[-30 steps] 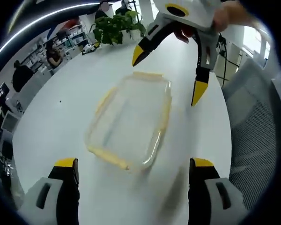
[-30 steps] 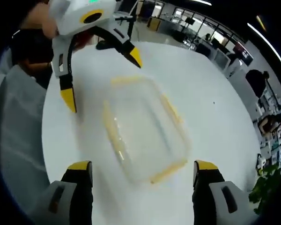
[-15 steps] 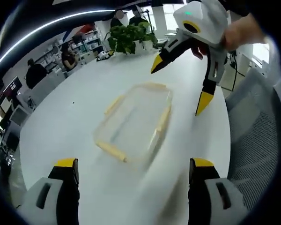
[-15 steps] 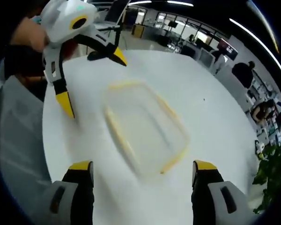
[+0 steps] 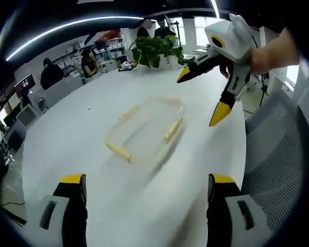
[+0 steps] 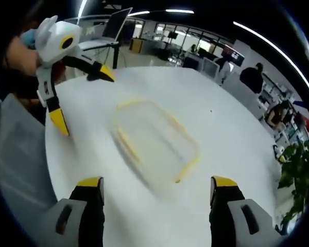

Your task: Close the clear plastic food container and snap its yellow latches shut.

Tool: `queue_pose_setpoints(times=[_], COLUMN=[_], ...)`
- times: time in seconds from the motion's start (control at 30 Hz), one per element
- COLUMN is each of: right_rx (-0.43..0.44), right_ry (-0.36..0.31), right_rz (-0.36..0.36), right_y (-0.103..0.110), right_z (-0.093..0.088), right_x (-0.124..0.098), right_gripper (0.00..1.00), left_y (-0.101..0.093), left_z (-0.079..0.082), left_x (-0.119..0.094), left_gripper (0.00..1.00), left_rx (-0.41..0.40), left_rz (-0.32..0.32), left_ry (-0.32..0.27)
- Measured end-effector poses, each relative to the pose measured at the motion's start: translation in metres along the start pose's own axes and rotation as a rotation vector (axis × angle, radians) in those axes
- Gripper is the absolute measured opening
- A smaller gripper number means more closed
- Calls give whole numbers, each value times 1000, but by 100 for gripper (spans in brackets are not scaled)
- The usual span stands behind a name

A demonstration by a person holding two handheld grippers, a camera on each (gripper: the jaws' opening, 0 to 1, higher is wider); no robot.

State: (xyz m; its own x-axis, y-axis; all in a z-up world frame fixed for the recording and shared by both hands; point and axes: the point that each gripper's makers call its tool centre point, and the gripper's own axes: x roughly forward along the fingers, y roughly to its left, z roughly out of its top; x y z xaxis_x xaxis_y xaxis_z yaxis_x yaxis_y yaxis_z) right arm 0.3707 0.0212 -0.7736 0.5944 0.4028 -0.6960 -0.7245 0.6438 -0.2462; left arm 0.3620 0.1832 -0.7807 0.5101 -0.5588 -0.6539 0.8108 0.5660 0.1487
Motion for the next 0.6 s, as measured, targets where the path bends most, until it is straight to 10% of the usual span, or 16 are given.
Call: queue_pose_setpoints(times=[0.6], right_rx=[54], right_ry=[-96], right_rz=[-71], right_y=[10], right_z=[-10], right_x=[-24], right_gripper=[85], left_y=[-15], left_z=[-4], left_x=[-21], left_gripper=[99], left_rx=[-88], left_rz=[19], left_ry=[-109])
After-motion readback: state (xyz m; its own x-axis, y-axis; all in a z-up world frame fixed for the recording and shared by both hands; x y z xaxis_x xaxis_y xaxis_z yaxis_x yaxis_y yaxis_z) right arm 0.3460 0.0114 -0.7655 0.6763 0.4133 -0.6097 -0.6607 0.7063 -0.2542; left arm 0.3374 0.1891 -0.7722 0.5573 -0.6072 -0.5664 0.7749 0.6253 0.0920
